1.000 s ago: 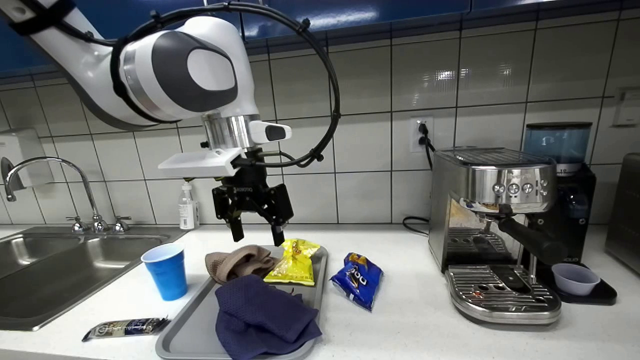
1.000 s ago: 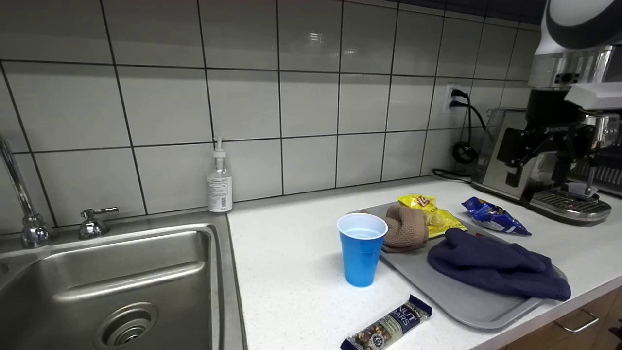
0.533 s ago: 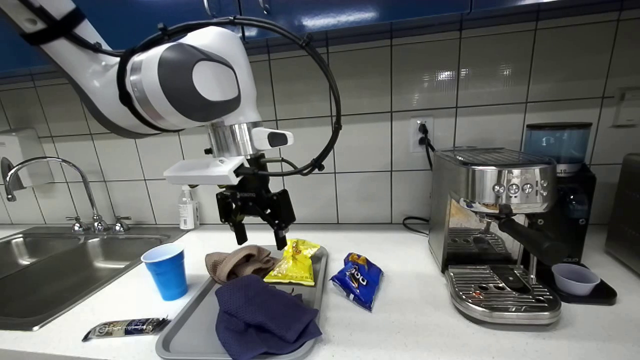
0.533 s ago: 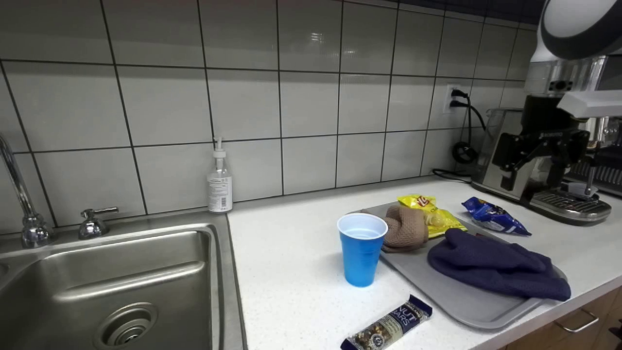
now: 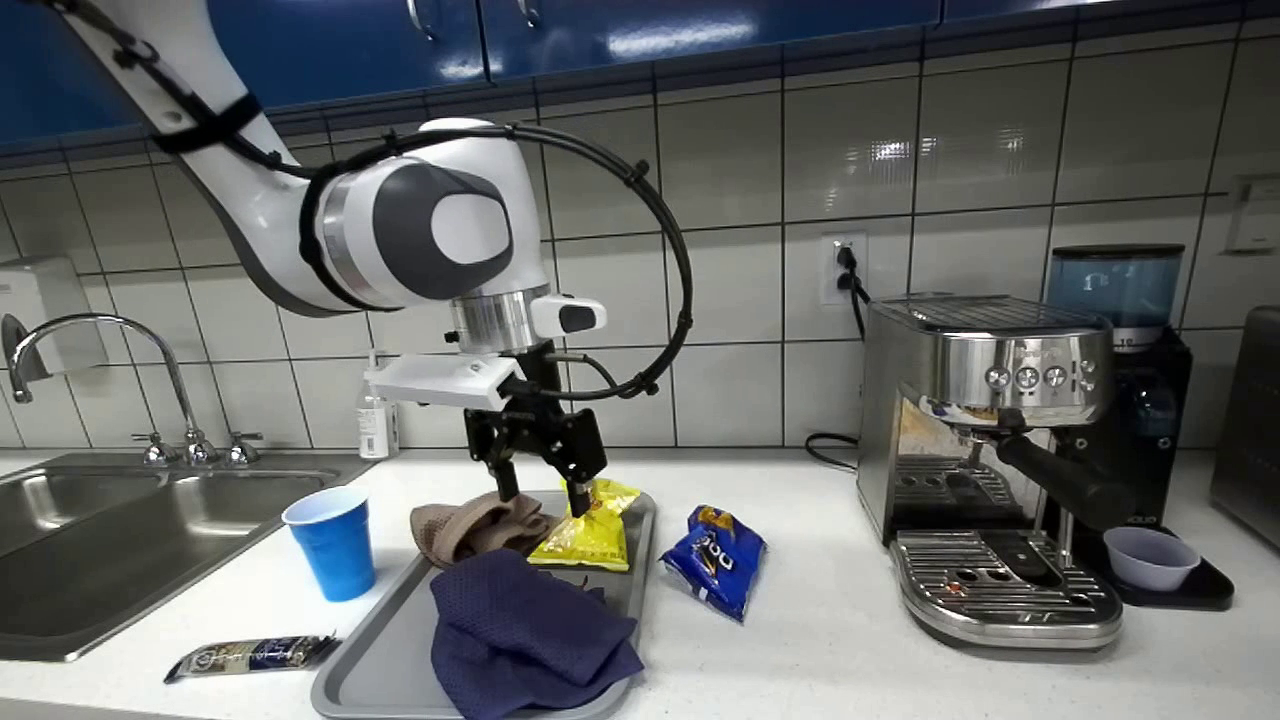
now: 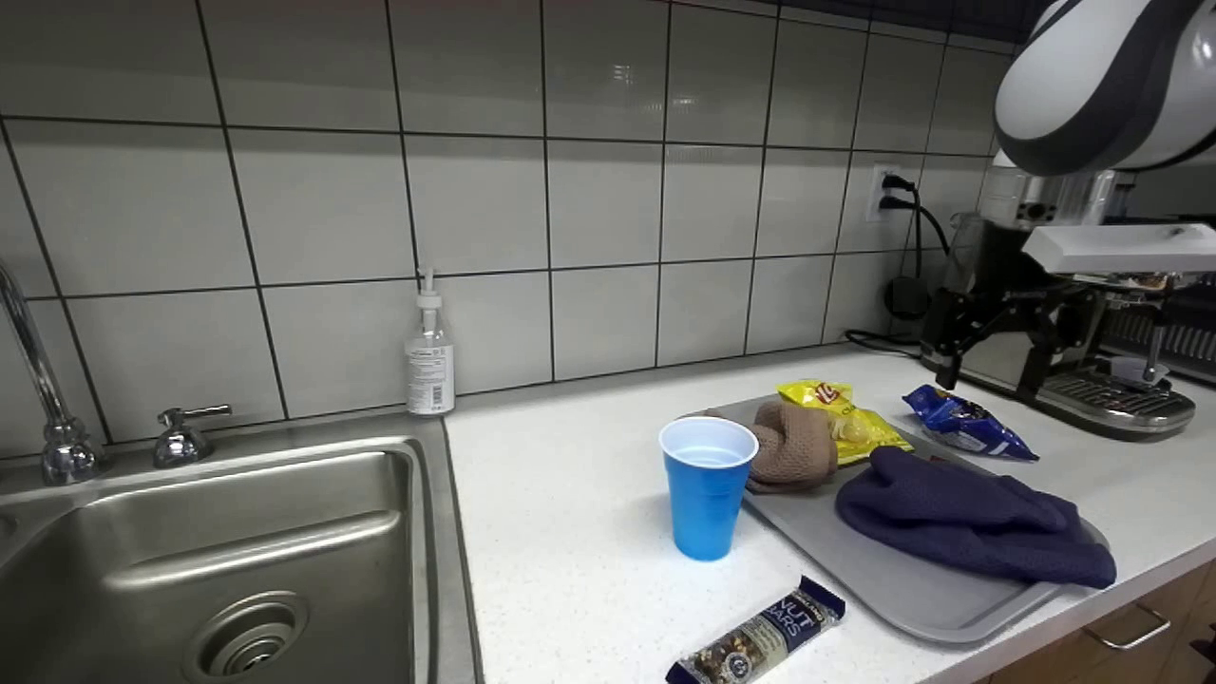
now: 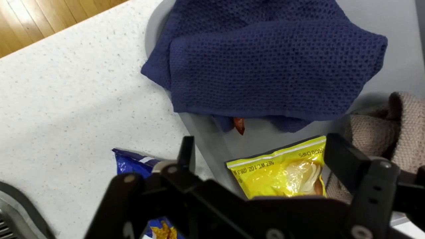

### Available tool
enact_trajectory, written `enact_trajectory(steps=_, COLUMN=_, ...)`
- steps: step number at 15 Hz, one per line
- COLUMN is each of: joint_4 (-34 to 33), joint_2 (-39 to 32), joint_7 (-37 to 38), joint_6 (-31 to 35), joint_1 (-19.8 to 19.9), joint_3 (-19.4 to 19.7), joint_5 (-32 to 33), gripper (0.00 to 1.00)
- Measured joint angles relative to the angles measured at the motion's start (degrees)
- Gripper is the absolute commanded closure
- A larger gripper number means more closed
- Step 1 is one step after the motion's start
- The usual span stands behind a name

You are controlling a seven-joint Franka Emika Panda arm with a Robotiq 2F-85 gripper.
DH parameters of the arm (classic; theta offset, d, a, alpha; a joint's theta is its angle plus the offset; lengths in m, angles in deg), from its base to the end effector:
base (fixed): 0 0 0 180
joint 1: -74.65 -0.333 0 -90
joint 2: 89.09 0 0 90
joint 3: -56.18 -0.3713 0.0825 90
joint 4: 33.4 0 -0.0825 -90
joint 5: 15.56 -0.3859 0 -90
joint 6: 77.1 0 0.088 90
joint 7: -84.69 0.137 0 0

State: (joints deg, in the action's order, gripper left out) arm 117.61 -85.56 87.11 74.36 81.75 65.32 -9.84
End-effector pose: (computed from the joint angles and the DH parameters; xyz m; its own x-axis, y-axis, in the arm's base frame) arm 0.4169 -0.1197 0.2967 0.9694 -0.2354 0.0689 -0.2385 -0.9703 0.0409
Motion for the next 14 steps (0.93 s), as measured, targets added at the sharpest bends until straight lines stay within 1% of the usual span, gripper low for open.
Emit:
enact_trajectory(steps=5, joint_4=-6.6, joint_2=-8.0, joint_7=0.0, joint_6=1.3, joint_1=-1.0, joint_3=-1.3, joint_5=-3.2, gripper=0.00)
enact_trajectory(steps=14, joint_4=-18.8, joint_2=-20.8, joint_7=-1.2, joint_6=1.4, joint_1=-1.4, joint_3=-3.3, joint_5=-3.6, gripper=0.00)
